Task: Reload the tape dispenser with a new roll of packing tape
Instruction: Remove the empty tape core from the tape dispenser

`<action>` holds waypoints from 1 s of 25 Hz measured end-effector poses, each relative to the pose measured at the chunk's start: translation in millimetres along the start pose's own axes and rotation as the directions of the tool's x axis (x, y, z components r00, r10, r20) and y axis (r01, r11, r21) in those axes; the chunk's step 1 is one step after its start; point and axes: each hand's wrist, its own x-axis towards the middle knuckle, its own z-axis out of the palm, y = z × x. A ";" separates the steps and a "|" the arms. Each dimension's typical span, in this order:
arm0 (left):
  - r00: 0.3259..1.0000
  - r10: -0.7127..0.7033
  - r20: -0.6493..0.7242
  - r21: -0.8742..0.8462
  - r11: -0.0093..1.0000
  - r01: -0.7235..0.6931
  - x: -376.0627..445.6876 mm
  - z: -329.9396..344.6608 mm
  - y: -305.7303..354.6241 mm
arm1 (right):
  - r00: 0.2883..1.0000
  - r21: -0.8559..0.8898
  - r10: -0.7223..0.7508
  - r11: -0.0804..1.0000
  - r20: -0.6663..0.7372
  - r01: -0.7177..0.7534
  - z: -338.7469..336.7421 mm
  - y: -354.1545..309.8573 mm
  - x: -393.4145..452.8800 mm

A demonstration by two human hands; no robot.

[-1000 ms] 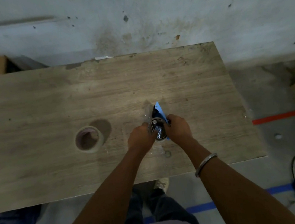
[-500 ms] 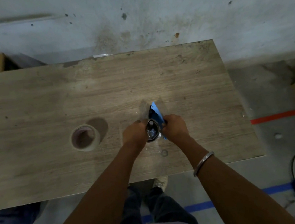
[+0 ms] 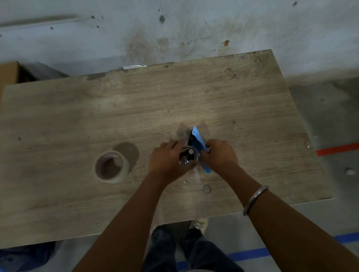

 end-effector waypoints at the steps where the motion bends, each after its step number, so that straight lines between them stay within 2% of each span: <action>1: 0.998 0.040 0.043 0.044 0.998 -0.042 -2.1 1.1 -1.0 | 1.000 -0.029 0.011 1.000 0.018 -0.010 -1.4 -1.2 2.1; 4: 0.995 -0.005 0.099 0.127 0.992 -0.007 -2.8 -1.3 0.0 | 0.998 -0.089 0.042 0.995 0.041 -0.039 -3.6 -6.5 4.9; 10: 0.998 0.017 -0.064 0.014 1.000 -0.016 -3.7 -9.9 5.8 | 0.999 -0.157 0.050 0.986 0.016 -0.047 0.8 -11.9 4.5; 13: 0.996 0.043 -0.081 0.007 0.999 -0.042 -4.3 -17.1 0.6 | 0.998 -0.138 0.056 0.989 0.011 -0.054 0.6 -12.8 3.2; 19: 0.988 -0.072 -0.135 -0.231 0.972 0.039 -12.4 -37.4 2.9 | 0.998 -0.193 0.054 0.980 0.035 -0.046 -7.3 -18.0 -0.4; 21: 0.979 -0.098 -0.178 -0.266 0.963 0.048 -15.6 -43.9 3.9 | 0.999 -0.195 0.039 0.980 -0.035 -0.046 -9.4 -25.0 -3.6; 23: 0.965 -0.120 -0.234 -0.278 0.959 0.052 -19.9 -49.6 0.5 | 0.985 -0.216 -0.040 0.976 -0.165 0.003 -10.2 -35.6 -4.0; 25: 0.947 -0.175 -0.270 -0.286 0.954 0.095 -24.1 -55.9 -8.4 | 0.961 -0.243 -0.146 0.966 -0.234 0.088 -11.9 -48.9 -1.6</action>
